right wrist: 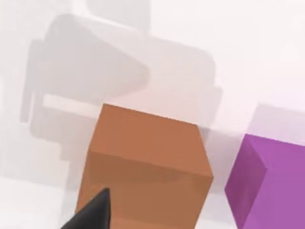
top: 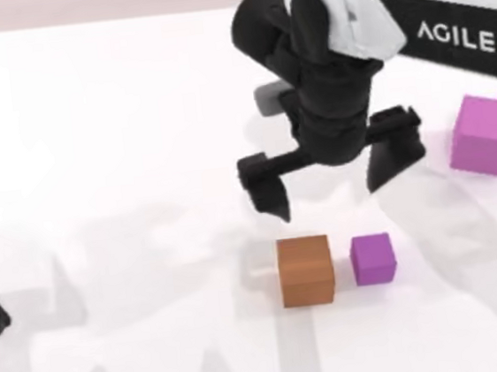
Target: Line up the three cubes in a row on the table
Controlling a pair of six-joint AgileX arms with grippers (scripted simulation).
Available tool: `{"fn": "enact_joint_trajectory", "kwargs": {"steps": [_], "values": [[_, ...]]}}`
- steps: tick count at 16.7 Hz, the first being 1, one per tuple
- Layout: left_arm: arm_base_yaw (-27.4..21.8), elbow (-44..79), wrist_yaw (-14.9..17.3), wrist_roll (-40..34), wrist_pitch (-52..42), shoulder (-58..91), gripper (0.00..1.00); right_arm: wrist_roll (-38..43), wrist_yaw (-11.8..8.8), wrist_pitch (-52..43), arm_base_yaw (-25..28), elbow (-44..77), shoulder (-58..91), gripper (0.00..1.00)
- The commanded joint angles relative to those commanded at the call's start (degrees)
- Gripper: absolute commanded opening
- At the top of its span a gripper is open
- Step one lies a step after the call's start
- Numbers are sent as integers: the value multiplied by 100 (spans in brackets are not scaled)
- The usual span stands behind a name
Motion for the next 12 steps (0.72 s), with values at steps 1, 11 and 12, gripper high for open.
{"fn": "enact_joint_trajectory", "kwargs": {"steps": [1, 11, 12], "values": [[0, 0, 0, 0, 0, 0, 100, -487, -4, -43, -170, 80, 70, 100], [0, 0, 0, 0, 0, 0, 100, -6489, -39, -396, -2152, 750, 619, 100], [0, 0, 0, 0, 0, 0, 100, -6970, -42, -402, -2332, 796, 632, 100]]}}
